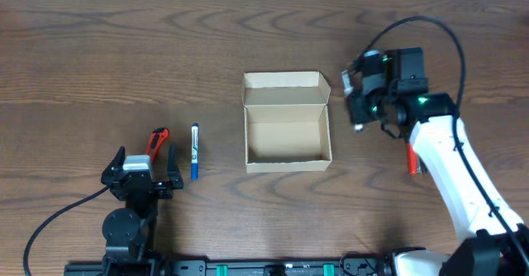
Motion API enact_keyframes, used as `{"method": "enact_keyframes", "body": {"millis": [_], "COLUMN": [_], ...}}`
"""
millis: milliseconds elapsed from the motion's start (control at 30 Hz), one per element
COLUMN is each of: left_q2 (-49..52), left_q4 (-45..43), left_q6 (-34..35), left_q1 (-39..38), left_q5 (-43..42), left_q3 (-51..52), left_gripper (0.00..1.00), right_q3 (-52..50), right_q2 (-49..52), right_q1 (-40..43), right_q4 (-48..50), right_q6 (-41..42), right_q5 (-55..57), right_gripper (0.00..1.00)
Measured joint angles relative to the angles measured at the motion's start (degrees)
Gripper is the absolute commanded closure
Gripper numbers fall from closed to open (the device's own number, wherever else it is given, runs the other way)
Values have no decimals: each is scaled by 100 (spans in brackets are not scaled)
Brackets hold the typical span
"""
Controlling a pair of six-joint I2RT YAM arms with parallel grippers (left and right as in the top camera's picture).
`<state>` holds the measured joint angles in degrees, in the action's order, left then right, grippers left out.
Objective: Pack container
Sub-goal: 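Carry the marker into the box and release it with right gripper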
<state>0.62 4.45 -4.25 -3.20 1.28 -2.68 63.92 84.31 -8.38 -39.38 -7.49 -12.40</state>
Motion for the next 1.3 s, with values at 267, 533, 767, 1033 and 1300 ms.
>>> {"method": "enact_keyframes", "body": {"millis": [267,533,767,1033,1300], "left_q2": [0,0,0,0,0], "left_q4": [-2,-2,-2,-2,-2], "left_q6": [0,0,0,0,0], "left_q1": [0,0,0,0,0], "left_q5": [-22,-50,-52,-70,-70], "left_q3": [0,0,0,0,0], "left_gripper": [5,5,5,5,5], "right_q3": [63,1263,1379,1384,1384], "right_q2": [-15,-11,289,1464,1996], "right_q1": [-1209,-1912,-2129,-2129,-2098], "right_q4": [-896,-1373,-1471,-1515,-1432], "right_q6": [-2074,-3633,-4750,-4992,-5014], "right_q5": [-461,-608,-772,-533,-295], "right_gripper": [99,99,99,99,99]}}
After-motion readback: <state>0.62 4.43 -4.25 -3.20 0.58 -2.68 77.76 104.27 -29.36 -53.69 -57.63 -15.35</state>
